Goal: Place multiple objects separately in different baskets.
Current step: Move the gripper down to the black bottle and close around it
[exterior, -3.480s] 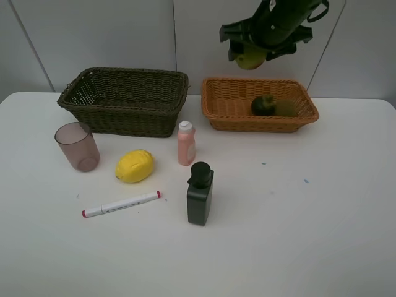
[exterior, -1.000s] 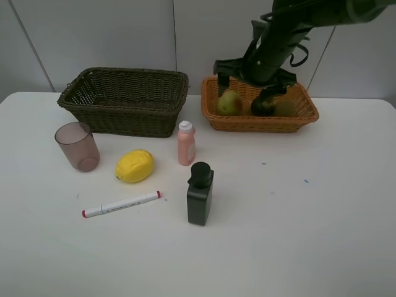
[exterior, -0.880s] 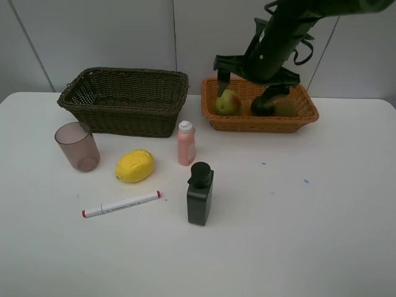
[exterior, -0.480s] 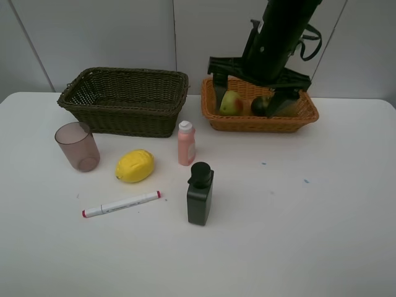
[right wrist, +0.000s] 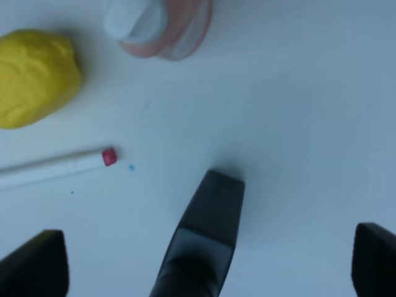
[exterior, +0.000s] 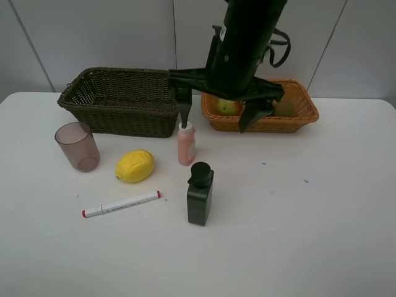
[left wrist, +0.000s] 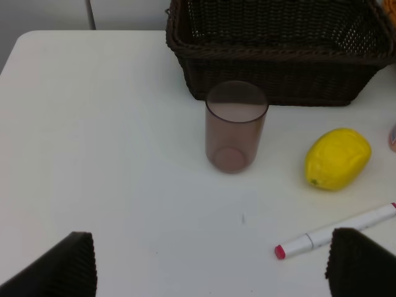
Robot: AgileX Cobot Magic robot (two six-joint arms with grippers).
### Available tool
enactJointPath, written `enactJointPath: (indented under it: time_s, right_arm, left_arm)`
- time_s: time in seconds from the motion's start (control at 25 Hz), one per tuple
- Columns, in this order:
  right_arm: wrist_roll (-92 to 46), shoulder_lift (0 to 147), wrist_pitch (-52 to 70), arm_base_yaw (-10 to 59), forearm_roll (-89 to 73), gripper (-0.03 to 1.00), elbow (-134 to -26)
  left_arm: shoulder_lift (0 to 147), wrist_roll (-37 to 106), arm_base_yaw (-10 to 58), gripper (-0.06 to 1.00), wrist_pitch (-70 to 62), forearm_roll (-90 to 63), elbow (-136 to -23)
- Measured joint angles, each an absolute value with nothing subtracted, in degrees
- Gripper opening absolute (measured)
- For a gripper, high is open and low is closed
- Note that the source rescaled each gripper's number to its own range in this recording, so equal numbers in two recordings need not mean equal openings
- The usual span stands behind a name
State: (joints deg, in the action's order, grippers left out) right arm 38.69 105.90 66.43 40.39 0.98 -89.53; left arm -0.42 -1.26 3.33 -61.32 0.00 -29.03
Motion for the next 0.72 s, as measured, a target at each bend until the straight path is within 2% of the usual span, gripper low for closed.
enactJointPath:
  time_s: [0.28, 0.48, 0.72]
  right_arm:
    - [42.13, 105.90, 69.37, 44.28, 1.57, 1.00, -89.53]
    - [44.67, 105.80, 69.02, 44.50, 1.88, 1.00, -85.98]
    - [45.24, 105.80, 59.40, 44.50, 0.00, 1.00, -78.65]
  left_arm:
    - [-0.42, -1.26, 3.33, 0.96, -61.32, 0.00, -29.03]
    - [-0.42, -1.26, 3.33, 0.96, -61.32, 0.00, -29.03]
    - [-0.42, -1.26, 3.33, 0.96, -61.32, 0.00, -29.03]
